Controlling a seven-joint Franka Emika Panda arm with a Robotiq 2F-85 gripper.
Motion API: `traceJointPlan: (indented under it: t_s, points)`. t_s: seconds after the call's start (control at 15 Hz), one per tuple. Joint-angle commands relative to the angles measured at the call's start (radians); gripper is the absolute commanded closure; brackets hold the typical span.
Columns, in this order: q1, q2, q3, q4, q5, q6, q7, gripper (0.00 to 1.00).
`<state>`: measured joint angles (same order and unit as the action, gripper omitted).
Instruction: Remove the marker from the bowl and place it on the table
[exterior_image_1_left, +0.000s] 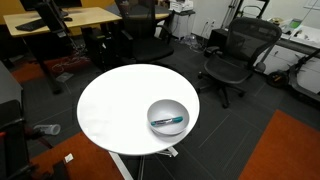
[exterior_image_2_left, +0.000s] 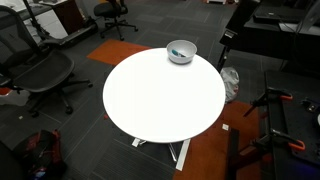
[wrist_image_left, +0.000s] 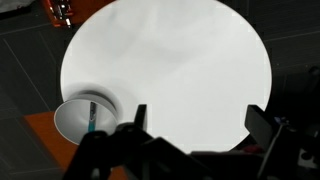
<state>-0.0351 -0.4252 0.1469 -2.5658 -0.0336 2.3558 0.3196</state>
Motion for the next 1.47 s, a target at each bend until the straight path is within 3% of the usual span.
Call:
traceJointPlan:
  t_s: [0.0, 0.67, 1.4]
  points:
    - [-0.013, 0.008, -0.019, 0.017, -0.023, 0.001, 0.001, 0.00]
    - [-0.089, 0.155, -0.168, 0.158, -0.045, 0.073, -0.089, 0.00]
    - [-0.119, 0.500, -0.279, 0.367, -0.037, 0.207, -0.114, 0.00]
